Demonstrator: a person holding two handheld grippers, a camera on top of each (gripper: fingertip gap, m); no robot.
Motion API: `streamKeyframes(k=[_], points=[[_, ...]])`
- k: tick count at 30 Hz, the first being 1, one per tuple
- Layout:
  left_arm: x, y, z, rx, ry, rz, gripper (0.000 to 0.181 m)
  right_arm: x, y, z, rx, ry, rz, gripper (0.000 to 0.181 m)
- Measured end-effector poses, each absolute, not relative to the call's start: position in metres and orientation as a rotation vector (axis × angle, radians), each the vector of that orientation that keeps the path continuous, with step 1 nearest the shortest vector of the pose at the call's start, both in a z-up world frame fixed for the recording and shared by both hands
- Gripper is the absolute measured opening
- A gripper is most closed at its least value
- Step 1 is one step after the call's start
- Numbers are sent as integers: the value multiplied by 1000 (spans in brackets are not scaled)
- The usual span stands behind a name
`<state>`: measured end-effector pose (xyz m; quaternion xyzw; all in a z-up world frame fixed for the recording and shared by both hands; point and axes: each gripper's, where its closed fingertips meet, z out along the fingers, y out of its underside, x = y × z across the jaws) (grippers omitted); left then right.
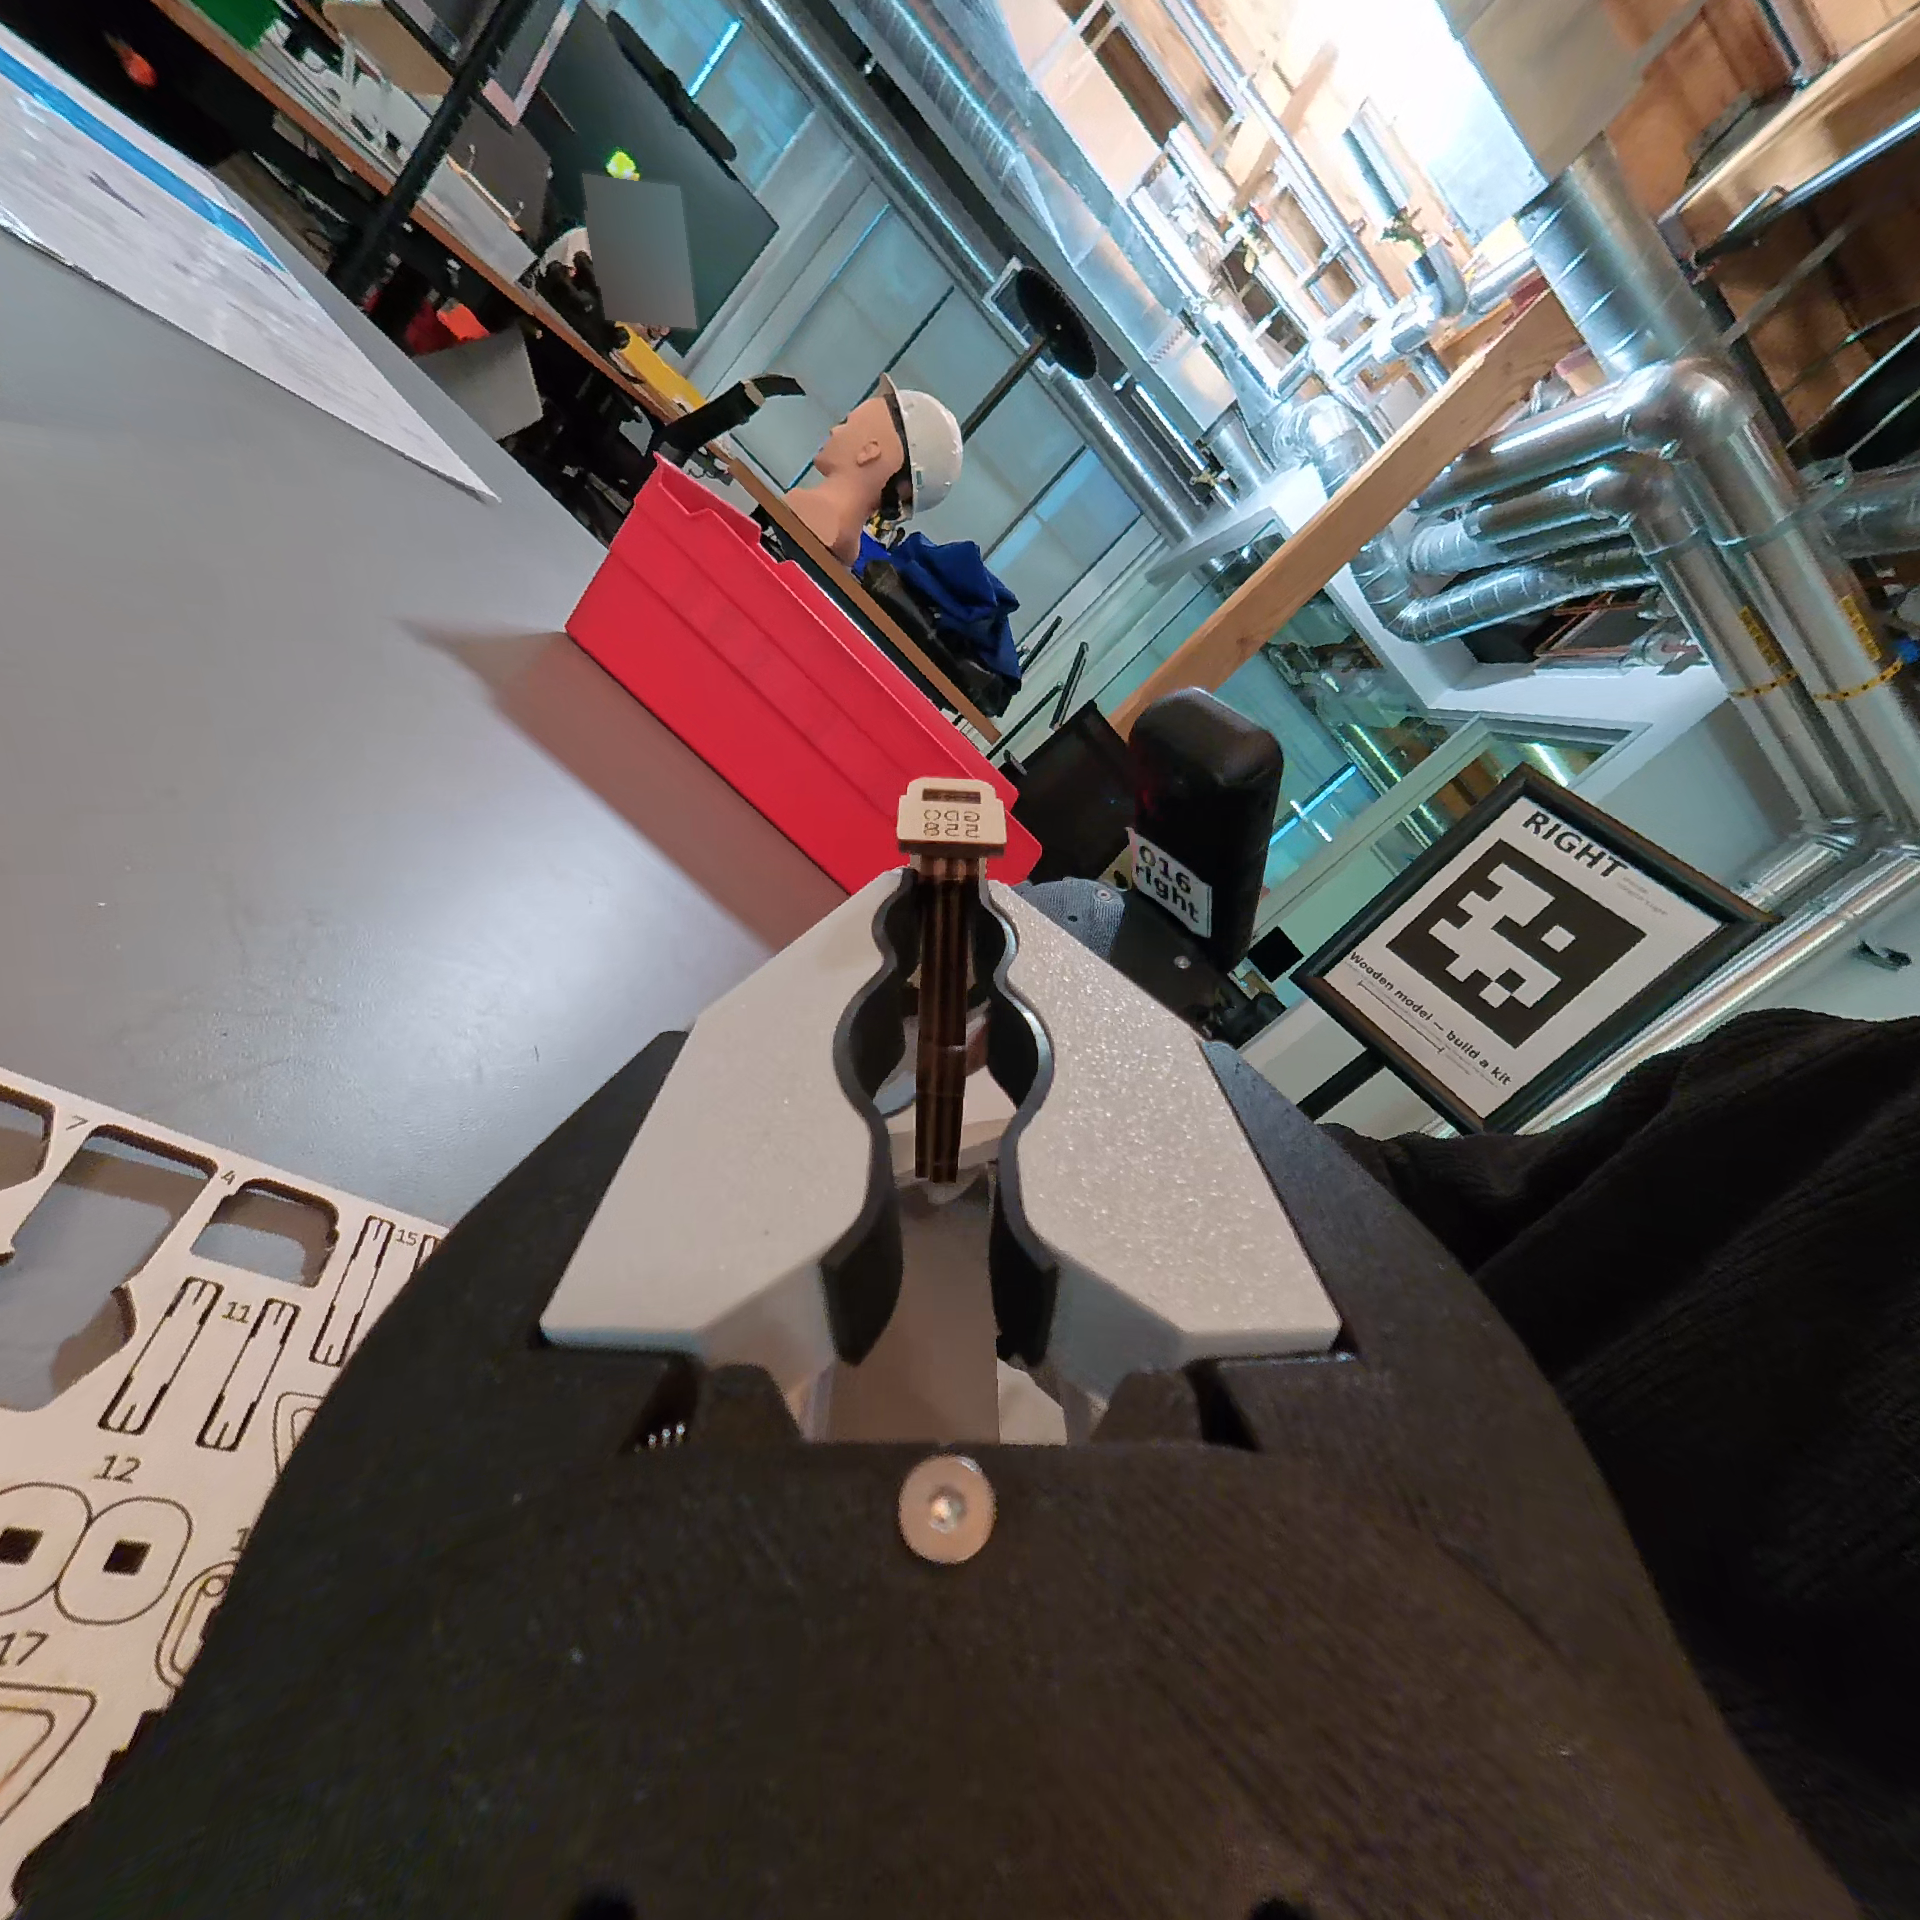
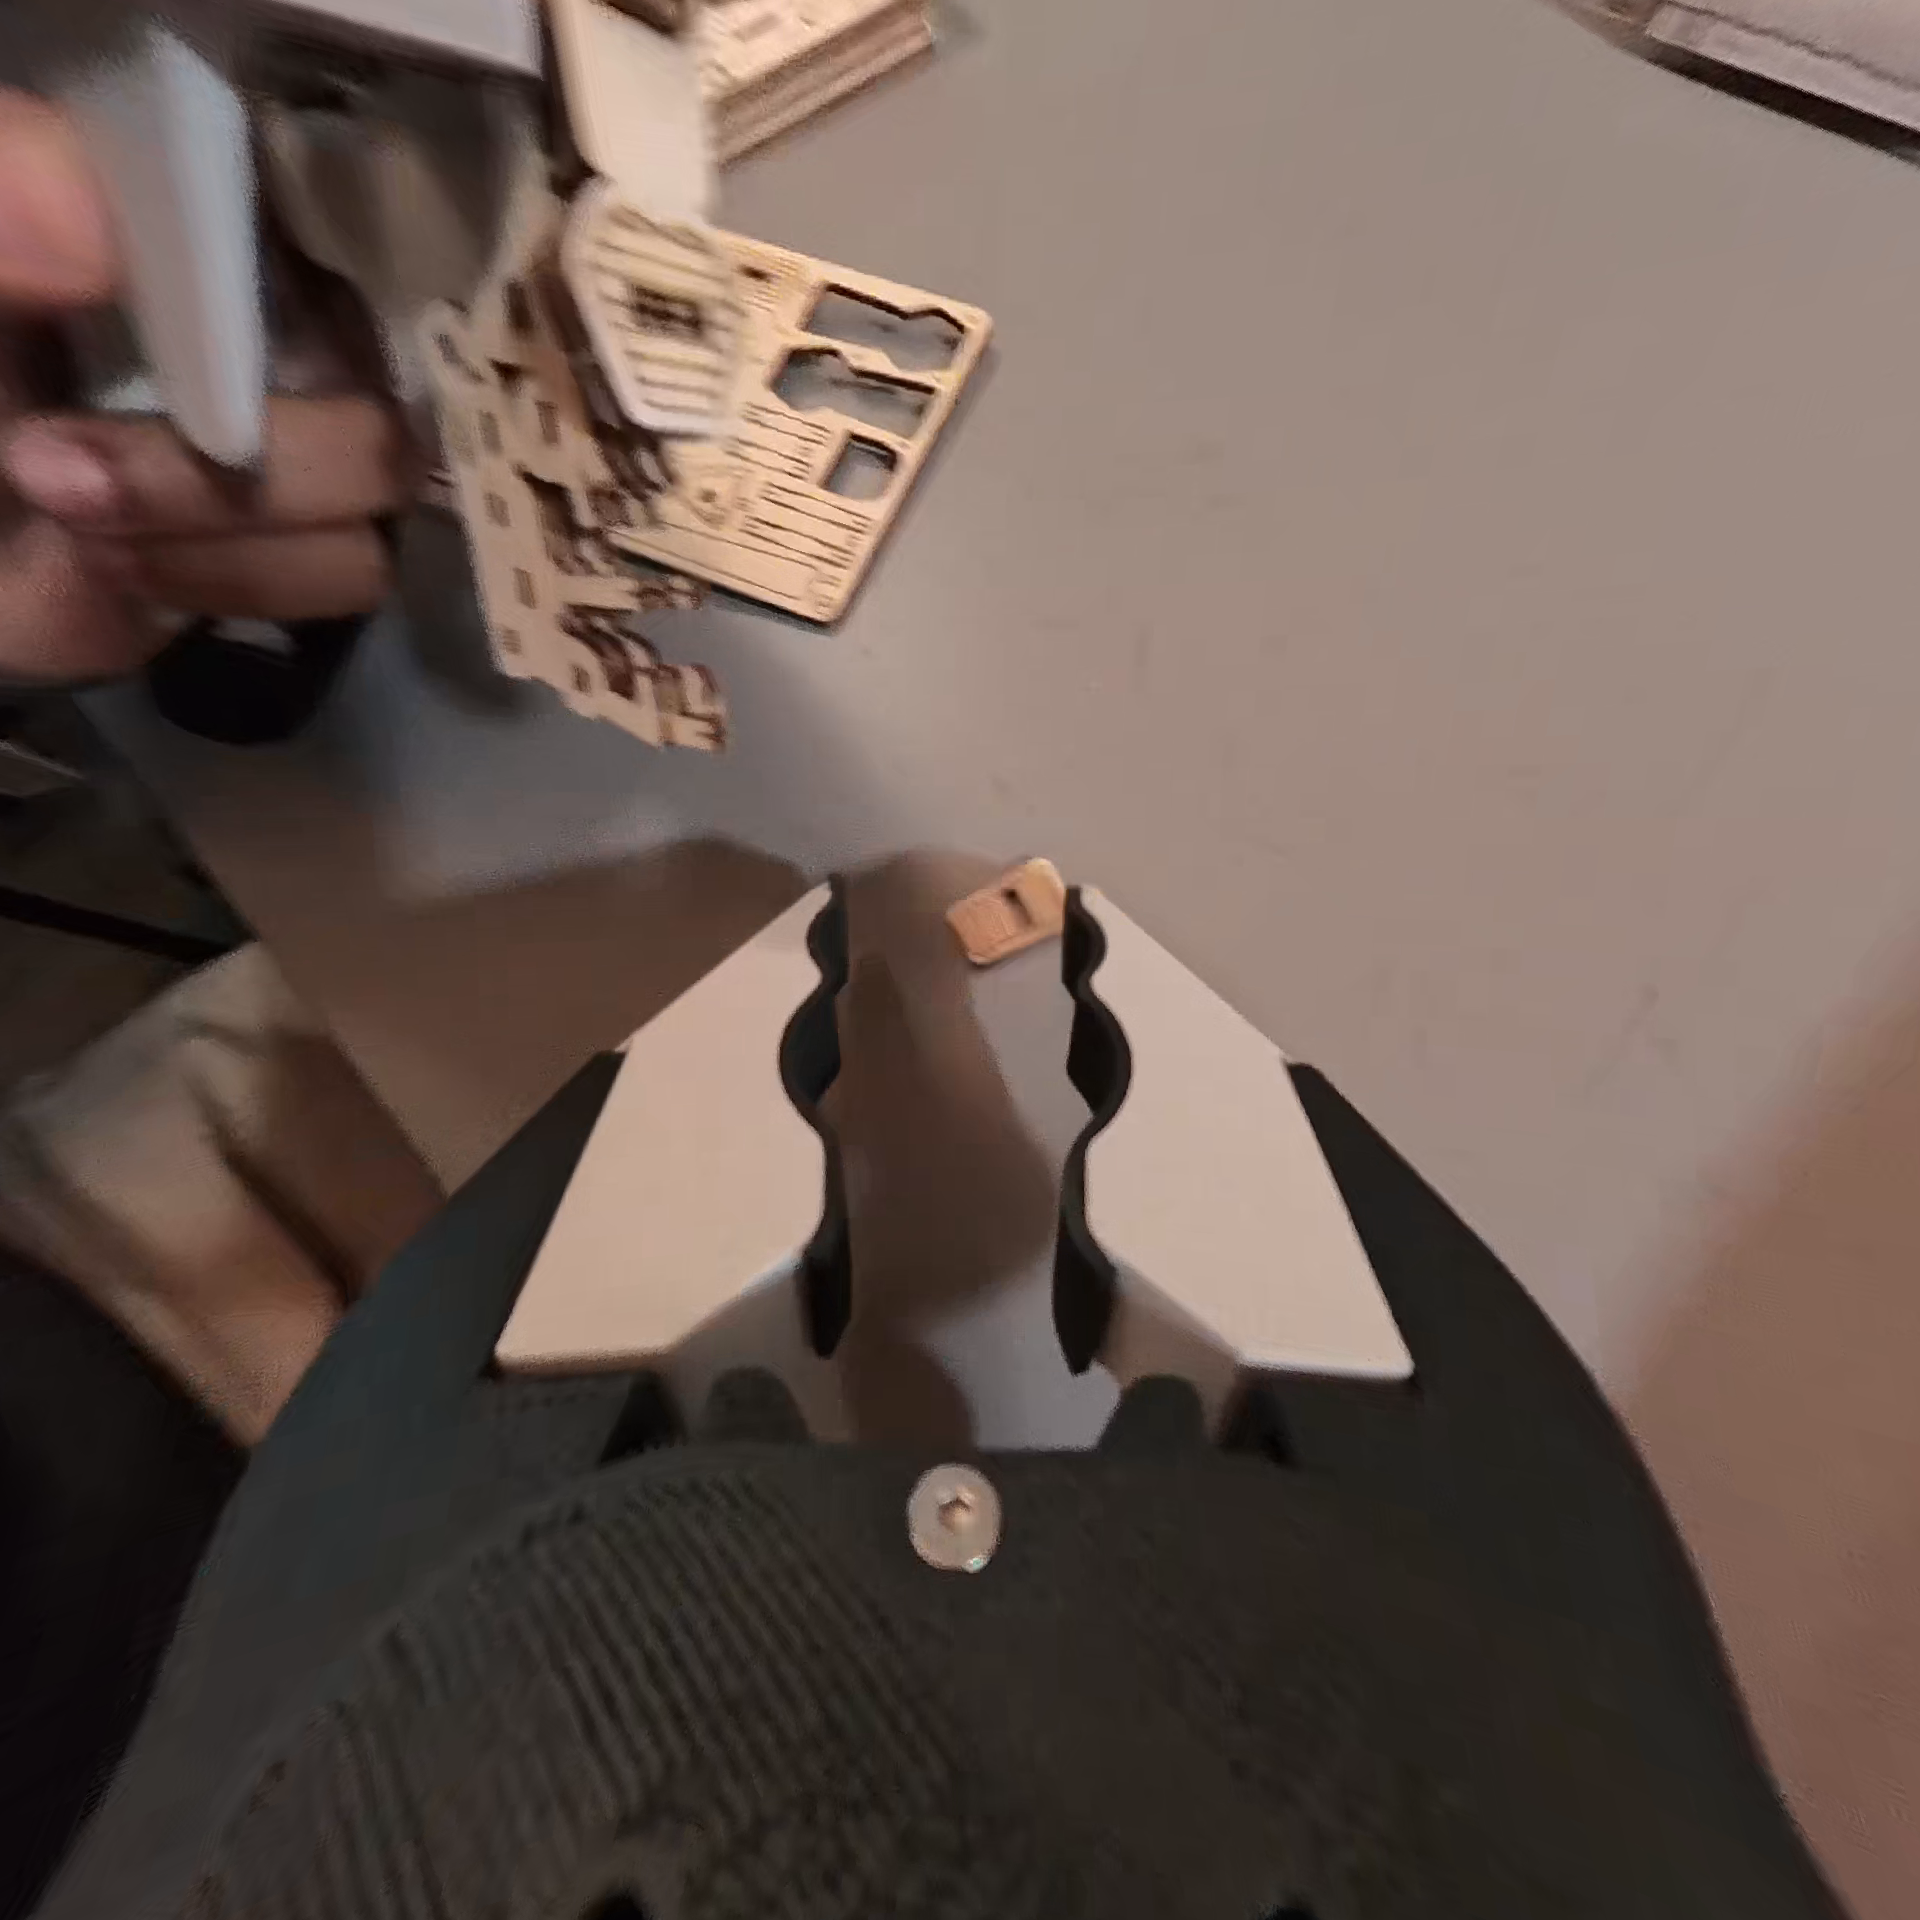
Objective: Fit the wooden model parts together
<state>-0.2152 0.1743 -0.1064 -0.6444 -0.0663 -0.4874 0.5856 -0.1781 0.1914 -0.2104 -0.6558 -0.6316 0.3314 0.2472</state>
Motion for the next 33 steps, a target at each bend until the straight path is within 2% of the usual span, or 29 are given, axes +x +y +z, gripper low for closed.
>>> streamKeyframes(k=[3,7,13,20,25,33], points=[[-215,174,-106,-1506,-147,-1128,7,-174,213,-217,-1841,-1645,792,29],[-211,175,-108,-1527,-125,-1114,7,-179,206,-216,-1834,-1636,886,40],[-208,175,-109,-1536,-118,-1106,7,-184,192,-217,-1720,-1744,852,44],[-209,173,-107,-1543,-94,-1063,7,-182,182,-204,-1593,-1817,1003,21],[-215,172,-104,-1510,-108,-1068,7,-195,169,-197,-1566,-1791,1054,39],[-229,171,-101,-1459,-173,-1095,7,-204,156,-211,-1500,-1951,969,39]])
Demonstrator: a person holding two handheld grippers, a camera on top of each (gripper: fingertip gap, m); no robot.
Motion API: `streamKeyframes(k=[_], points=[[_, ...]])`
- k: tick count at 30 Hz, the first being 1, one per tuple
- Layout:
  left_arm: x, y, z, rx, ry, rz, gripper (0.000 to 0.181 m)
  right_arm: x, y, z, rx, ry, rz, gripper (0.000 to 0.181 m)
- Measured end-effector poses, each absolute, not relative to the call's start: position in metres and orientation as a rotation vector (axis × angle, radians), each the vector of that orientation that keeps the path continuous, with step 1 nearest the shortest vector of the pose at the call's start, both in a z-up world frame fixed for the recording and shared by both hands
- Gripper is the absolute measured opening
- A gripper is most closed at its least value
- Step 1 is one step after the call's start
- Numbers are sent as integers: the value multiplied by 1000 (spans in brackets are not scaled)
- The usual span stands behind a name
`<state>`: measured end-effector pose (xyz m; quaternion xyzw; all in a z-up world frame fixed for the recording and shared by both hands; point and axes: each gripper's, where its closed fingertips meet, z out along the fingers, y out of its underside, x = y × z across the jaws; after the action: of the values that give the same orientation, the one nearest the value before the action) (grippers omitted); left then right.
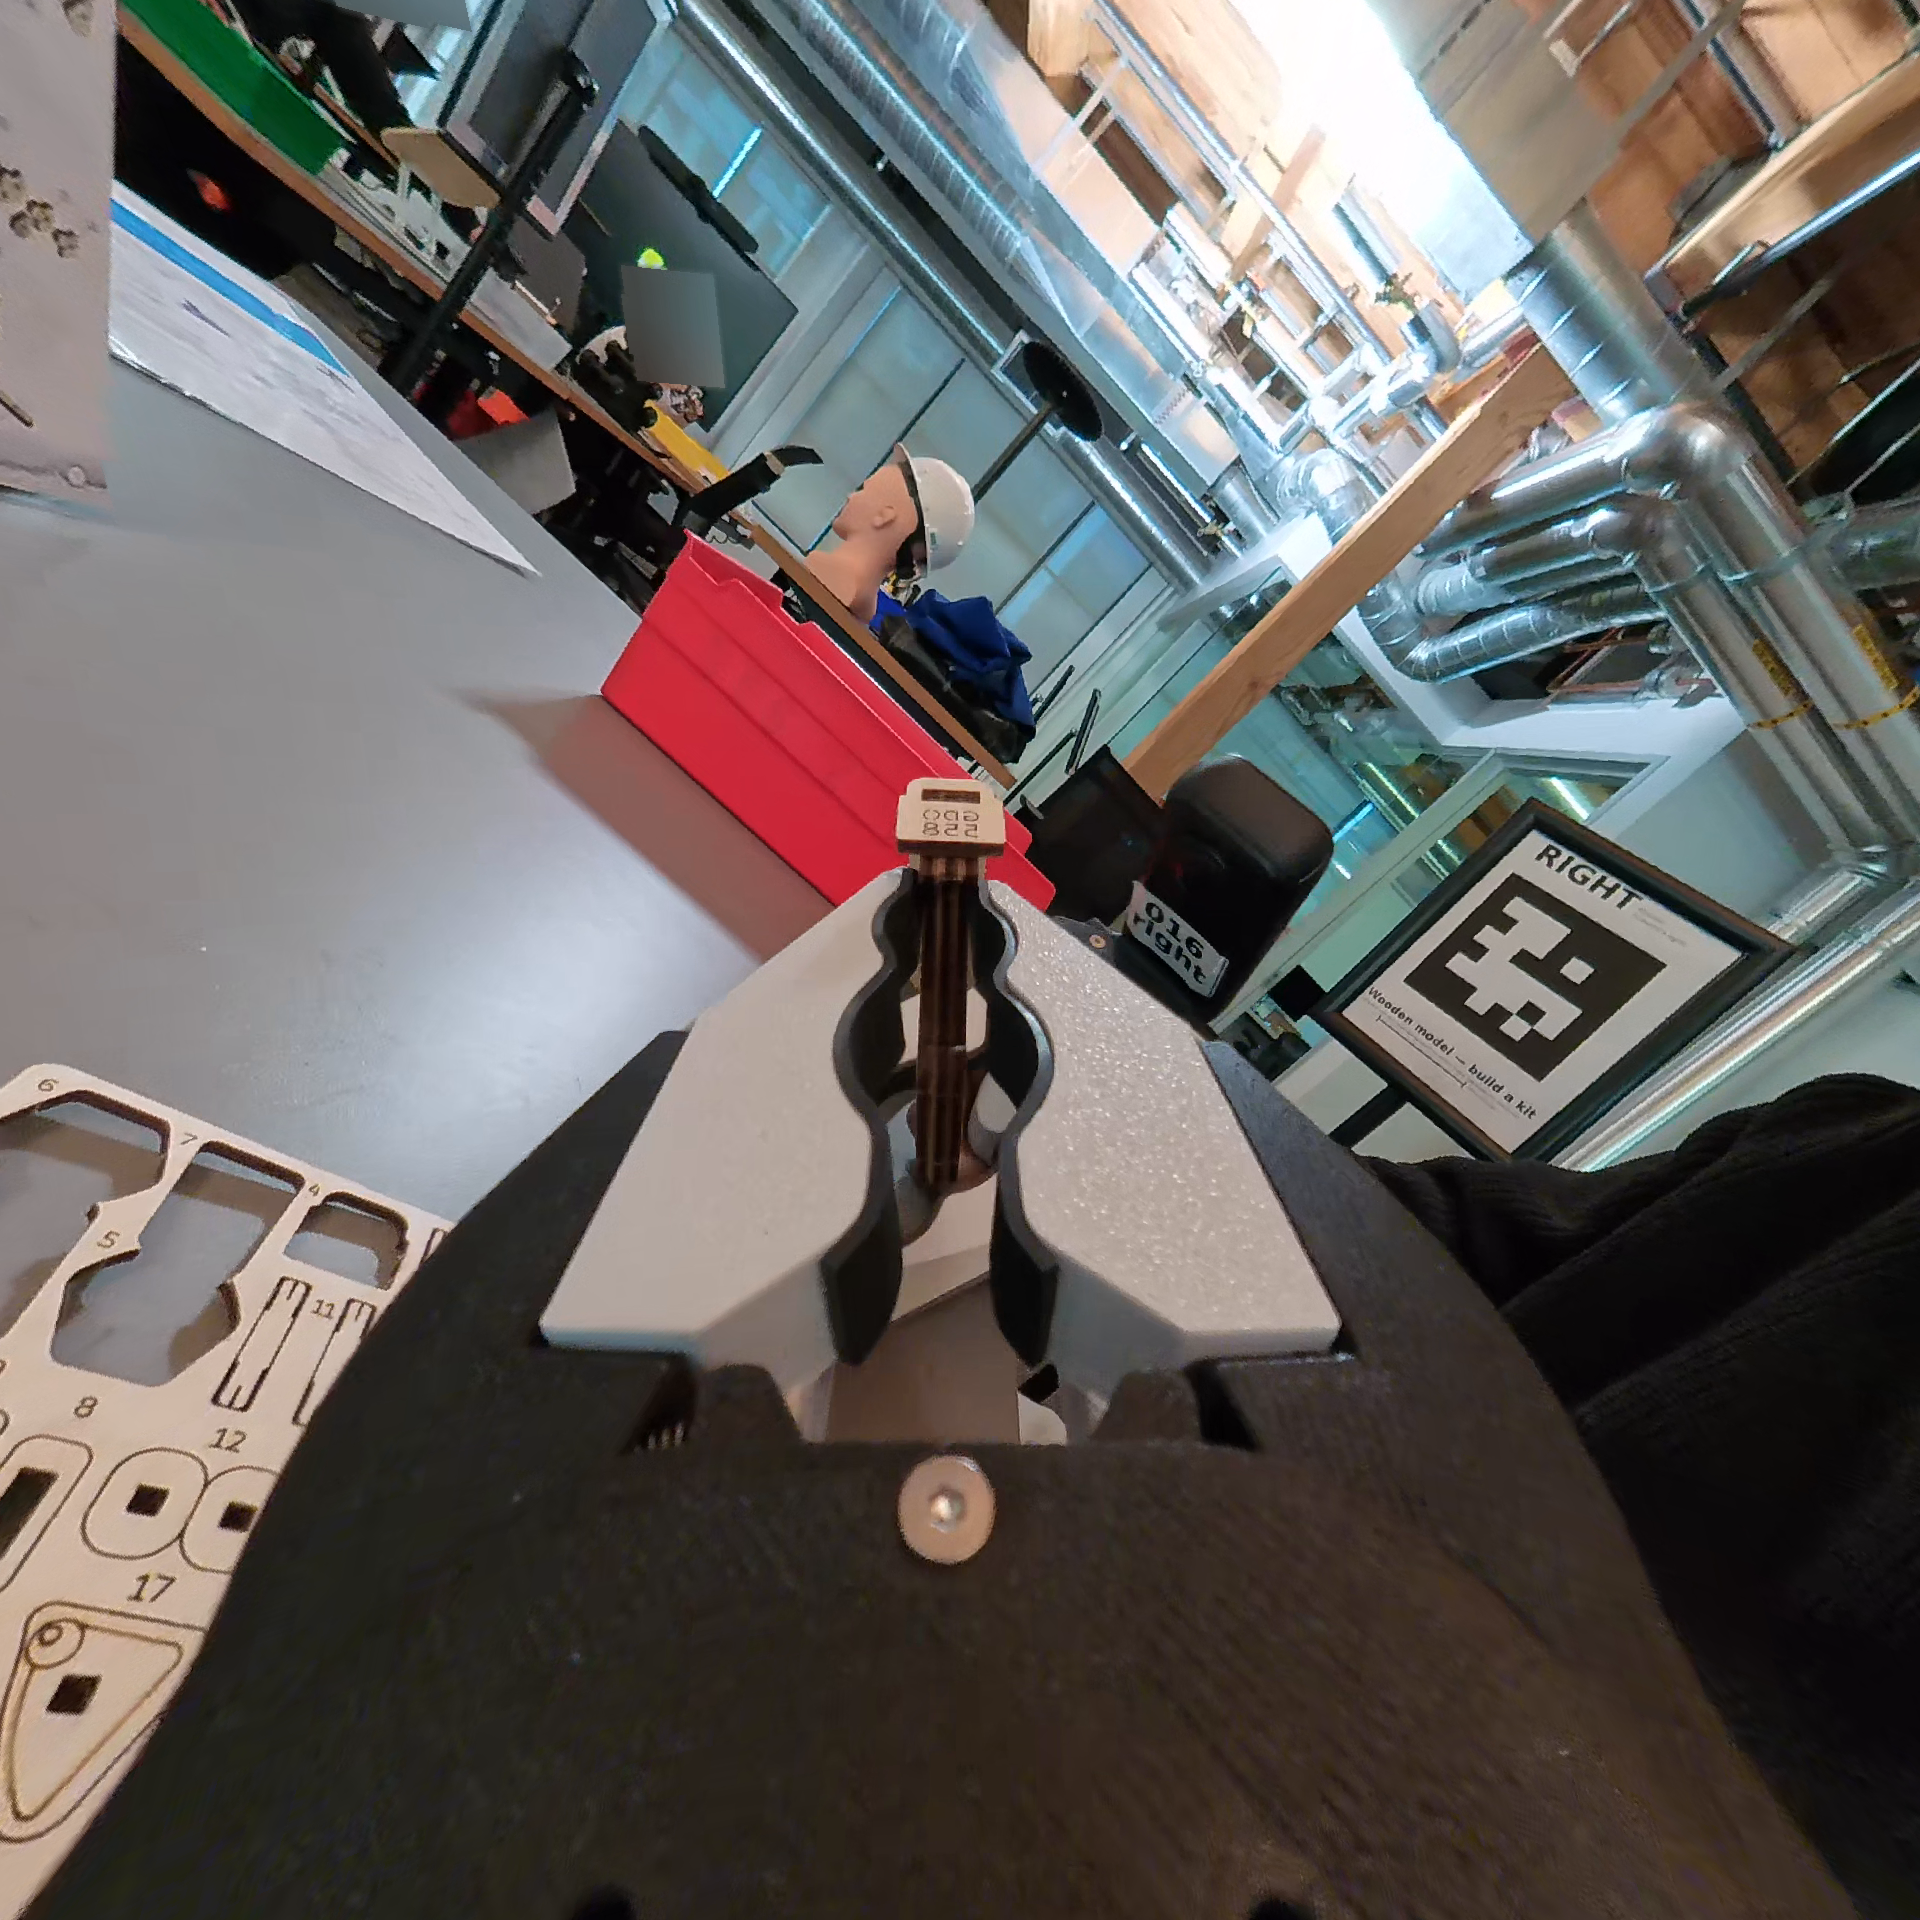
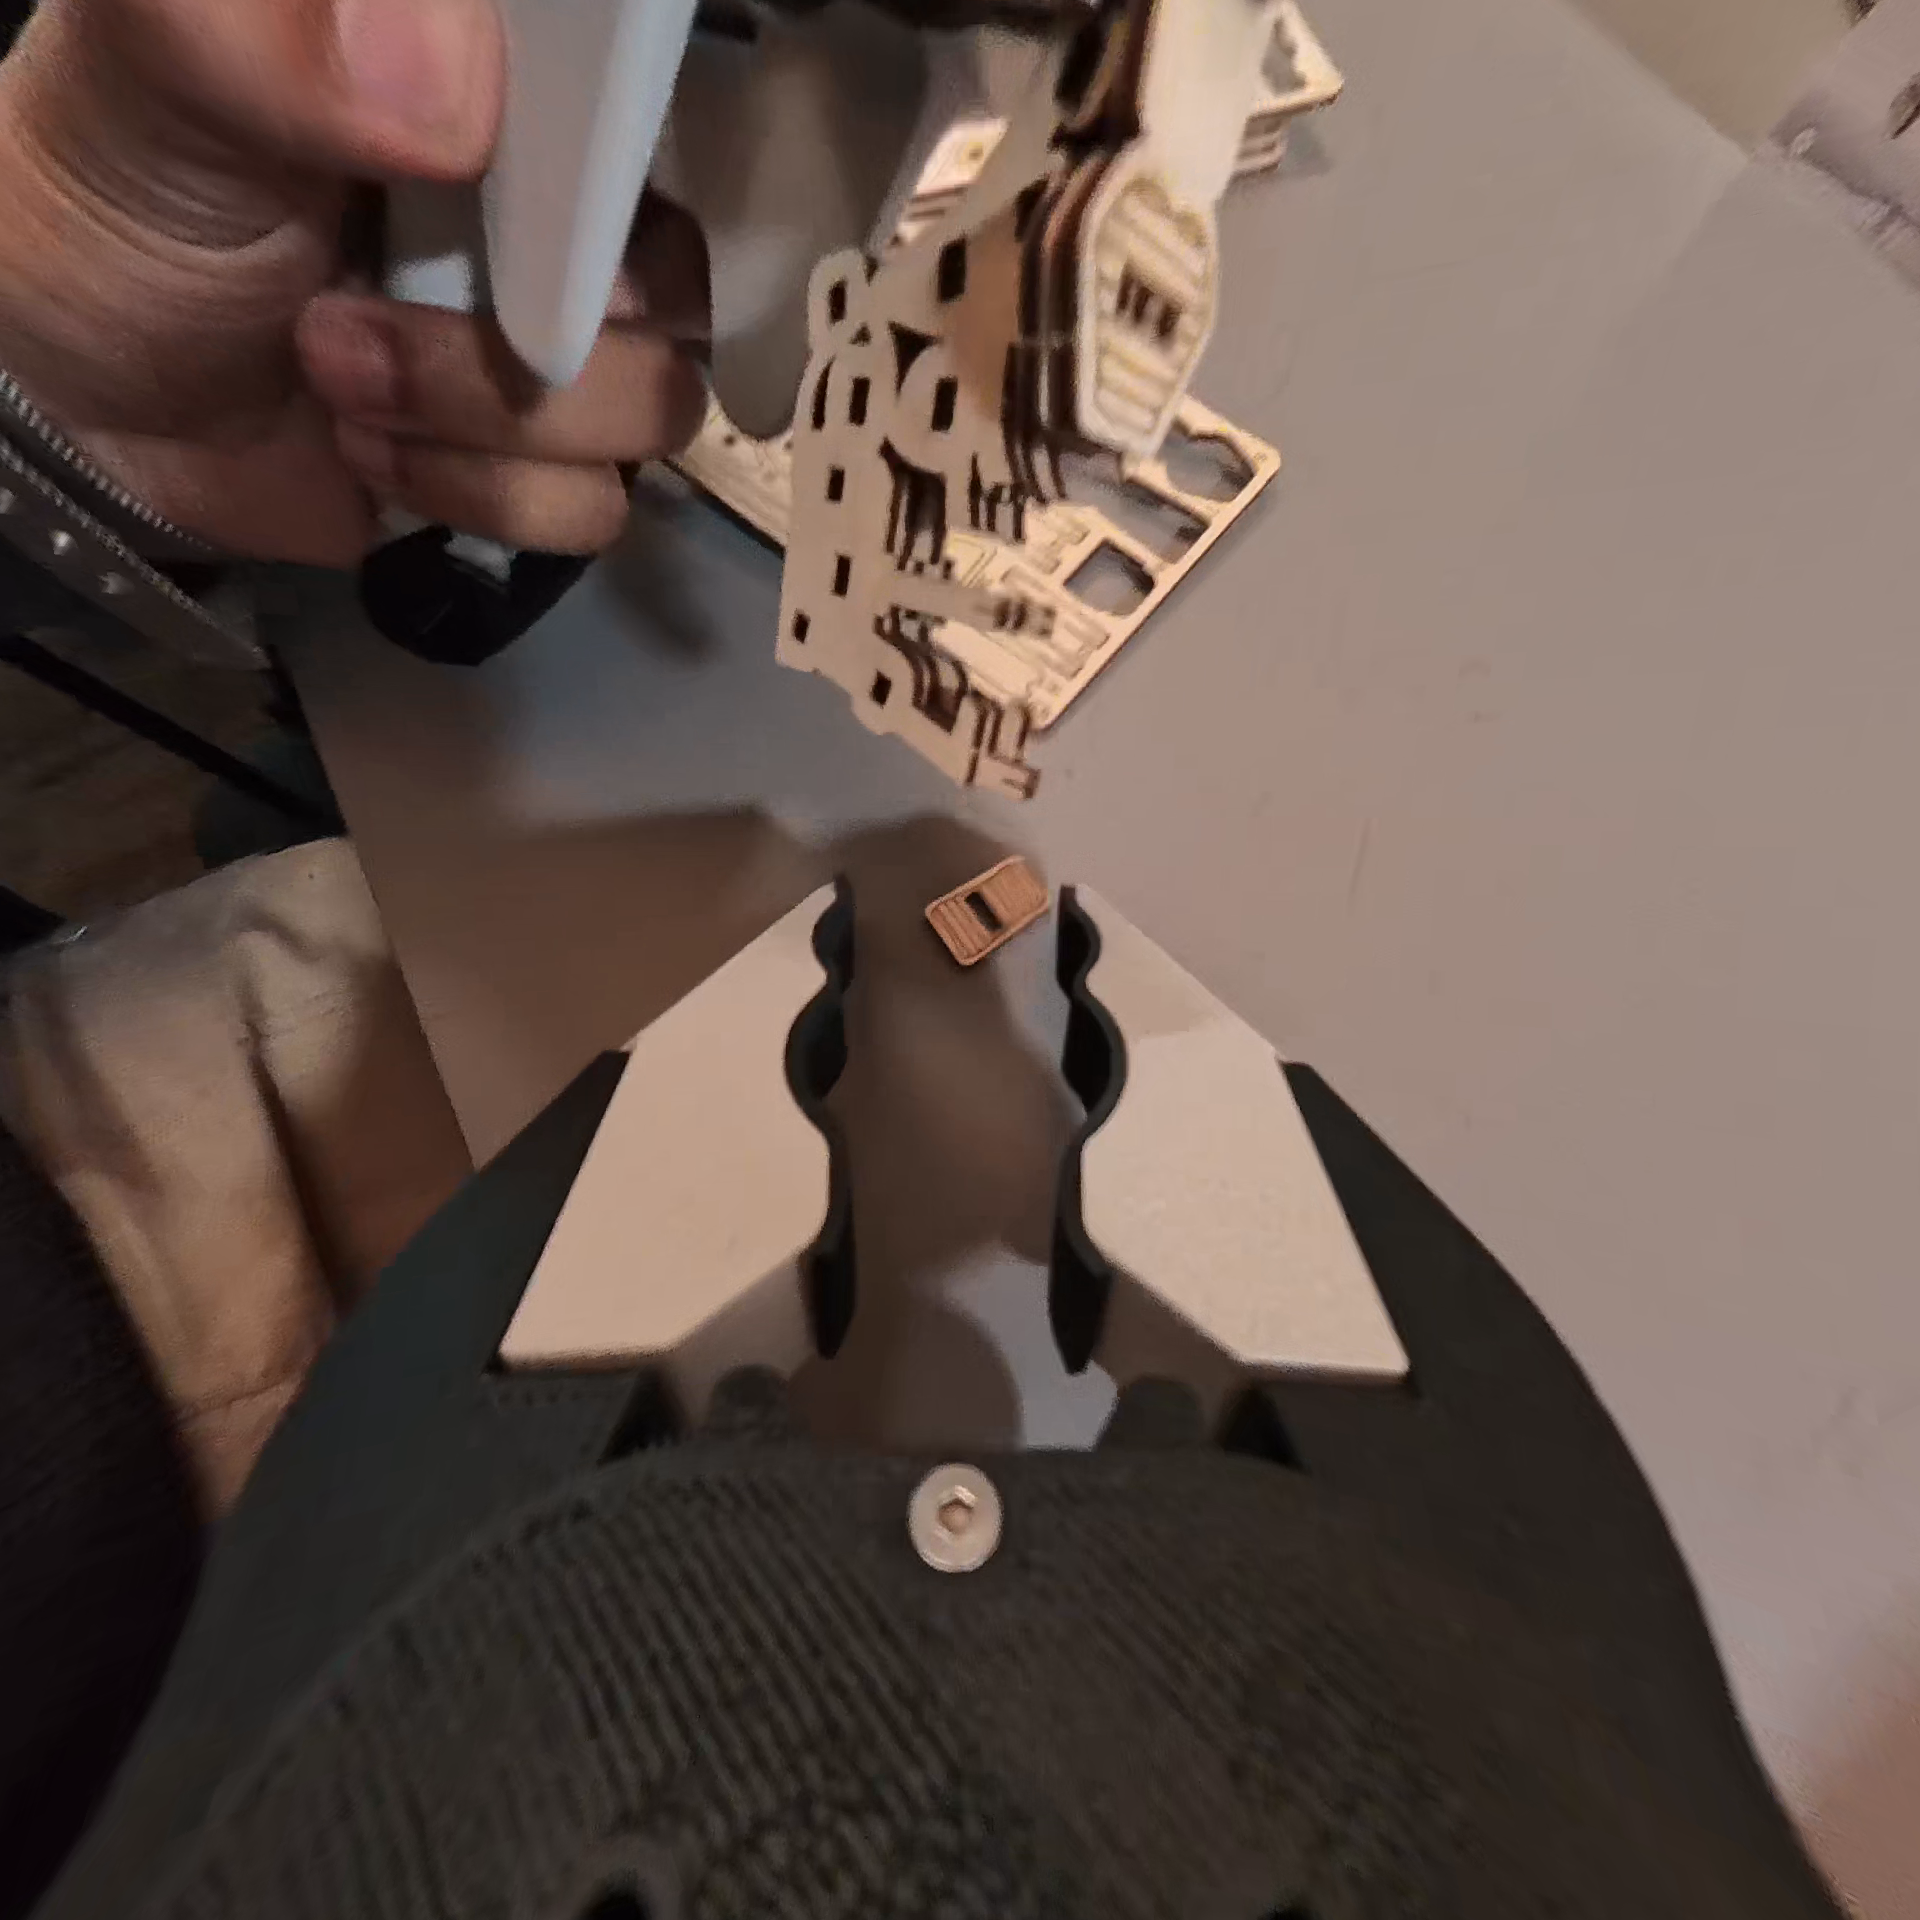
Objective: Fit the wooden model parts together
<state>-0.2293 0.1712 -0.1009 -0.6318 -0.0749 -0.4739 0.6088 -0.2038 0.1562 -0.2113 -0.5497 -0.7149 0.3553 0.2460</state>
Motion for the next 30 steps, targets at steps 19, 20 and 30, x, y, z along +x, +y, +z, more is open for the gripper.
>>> streamKeyframes(k=[19,20,30], points=[[-238,169,-98,-1428,-208,-1102,7,-194,149,-217,-1380,-2032,870,33],[-239,168,-97,-1420,-213,-1105,7,-190,149,-216,-1388,-2030,879,32],[-243,165,-92,-1381,-231,-1151,7,-175,123,-195,-1322,-2052,1195,38]])
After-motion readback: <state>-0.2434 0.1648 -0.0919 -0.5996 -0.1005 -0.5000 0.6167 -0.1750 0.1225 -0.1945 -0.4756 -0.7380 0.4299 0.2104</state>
